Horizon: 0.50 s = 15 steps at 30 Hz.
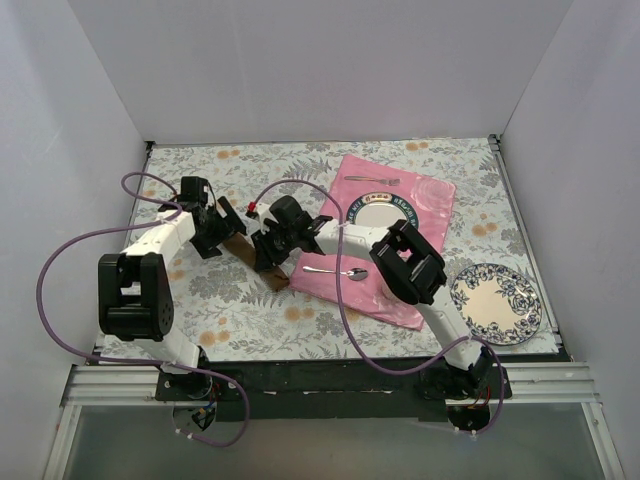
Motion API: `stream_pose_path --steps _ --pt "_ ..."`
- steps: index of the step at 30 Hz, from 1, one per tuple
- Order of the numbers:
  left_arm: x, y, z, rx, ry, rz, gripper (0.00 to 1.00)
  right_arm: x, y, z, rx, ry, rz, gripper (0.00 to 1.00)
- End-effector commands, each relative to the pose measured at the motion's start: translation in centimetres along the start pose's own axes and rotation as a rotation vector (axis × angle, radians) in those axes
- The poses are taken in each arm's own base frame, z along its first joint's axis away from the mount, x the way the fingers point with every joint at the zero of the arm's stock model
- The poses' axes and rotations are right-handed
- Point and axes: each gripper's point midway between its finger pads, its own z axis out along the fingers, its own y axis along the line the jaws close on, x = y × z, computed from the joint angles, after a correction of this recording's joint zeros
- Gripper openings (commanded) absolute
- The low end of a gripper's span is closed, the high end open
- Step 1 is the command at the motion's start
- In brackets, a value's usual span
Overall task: Fold the napkin, place the utensils inside, and roll it up
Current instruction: Roll the napkin with the utensil
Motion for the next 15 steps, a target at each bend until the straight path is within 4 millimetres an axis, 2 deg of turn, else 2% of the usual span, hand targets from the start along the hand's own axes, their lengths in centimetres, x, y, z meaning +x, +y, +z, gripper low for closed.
stream_pose_path --steps 1,9,15 --pt "1.5 -1.9 -0.1 0.064 0.034 0.017 0.84 1.1 1.2 -0.3 -0.172 0.031 0.158 0.38" --pt "2.4 -2.0 1.9 0.062 0.070 0.003 0.81 1.2 1.1 -0.3 -0.267 0.010 0.247 0.38" --pt "2.8 -0.9 3.5 0.011 0.087 0.010 0.77 1.0 0.7 -0.5 -0.320 -0.007 0.326 0.41"
